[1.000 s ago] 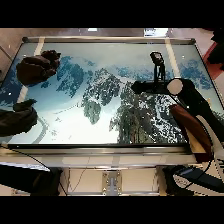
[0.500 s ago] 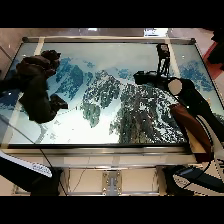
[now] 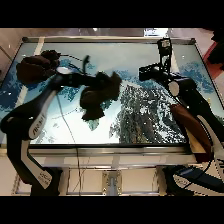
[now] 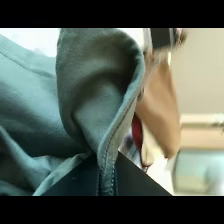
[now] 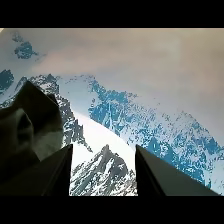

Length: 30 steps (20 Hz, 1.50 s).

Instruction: Fold the shirts.

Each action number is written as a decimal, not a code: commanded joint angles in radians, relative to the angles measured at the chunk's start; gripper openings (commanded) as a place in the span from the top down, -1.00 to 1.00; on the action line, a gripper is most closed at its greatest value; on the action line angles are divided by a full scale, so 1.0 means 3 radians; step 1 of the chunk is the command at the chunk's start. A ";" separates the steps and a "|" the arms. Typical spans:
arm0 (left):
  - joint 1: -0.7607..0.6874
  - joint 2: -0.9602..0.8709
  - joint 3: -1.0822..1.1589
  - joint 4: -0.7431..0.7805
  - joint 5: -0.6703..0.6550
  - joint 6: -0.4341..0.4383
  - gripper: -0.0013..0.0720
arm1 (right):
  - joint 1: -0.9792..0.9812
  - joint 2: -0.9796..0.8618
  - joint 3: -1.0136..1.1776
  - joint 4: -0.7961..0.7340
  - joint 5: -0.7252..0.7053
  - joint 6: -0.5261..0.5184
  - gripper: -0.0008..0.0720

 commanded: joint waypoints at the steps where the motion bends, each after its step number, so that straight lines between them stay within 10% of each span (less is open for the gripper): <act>1: -0.0720 0.0001 0.0008 0.0149 0.0682 0.0004 0.72 | -0.0014 -0.0001 0.0001 -0.0281 0.0167 0.0003 -0.24; 3: -0.0721 0.0003 0.0108 0.0139 0.0993 0.0003 -1.00 | -0.0072 -0.0001 0.0001 -0.0298 0.0359 0.0003 -0.24; 10: 0.0427 0.0001 0.0626 0.0254 0.0549 -0.0211 -0.96 | -0.0729 -0.0038 -0.0365 0.0172 0.1431 0.0348 -0.24; 16: 0.0699 -0.0001 0.0626 0.1895 -0.0403 -0.0589 -0.96 | -0.0767 -0.0327 -0.0994 0.1293 0.1415 -0.0234 -0.25; 27: -0.0066 -0.0230 0.0627 0.1871 -0.0772 0.1396 -0.92 | -0.0676 -0.0468 -0.0999 0.1569 0.1242 -0.0675 -0.25; 30: -0.0262 -0.0234 0.0627 0.2167 -0.0432 0.1746 -0.60 | -0.0779 -0.0387 -0.0899 0.1441 0.1316 -0.0674 -0.25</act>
